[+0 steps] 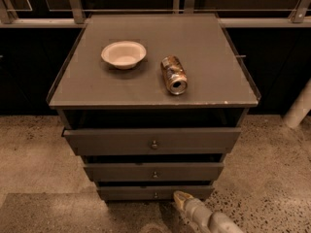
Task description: Close bottom drawer
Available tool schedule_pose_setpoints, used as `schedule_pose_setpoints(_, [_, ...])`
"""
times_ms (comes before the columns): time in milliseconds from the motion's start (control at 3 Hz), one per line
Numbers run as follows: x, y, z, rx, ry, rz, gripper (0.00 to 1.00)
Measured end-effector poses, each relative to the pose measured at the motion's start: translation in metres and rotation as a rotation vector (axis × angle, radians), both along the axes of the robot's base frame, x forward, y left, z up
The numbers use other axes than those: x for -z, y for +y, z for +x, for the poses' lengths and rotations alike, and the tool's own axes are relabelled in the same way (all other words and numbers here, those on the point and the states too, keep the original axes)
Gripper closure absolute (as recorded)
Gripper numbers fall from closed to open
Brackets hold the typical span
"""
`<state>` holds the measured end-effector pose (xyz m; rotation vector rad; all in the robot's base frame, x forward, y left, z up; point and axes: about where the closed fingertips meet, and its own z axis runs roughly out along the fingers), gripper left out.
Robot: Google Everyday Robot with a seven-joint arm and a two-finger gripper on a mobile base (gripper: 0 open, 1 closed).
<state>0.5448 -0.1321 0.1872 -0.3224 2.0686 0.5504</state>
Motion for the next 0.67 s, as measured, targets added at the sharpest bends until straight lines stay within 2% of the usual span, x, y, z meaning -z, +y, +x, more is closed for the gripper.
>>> schedule_pose_setpoints(333, [-0.036,-0.053,-0.026,-0.03,0.074,0.096,1.0])
schedule_pose_setpoints(667, [-0.049,-0.048,-0.033,-0.088,0.073,0.135,0.82])
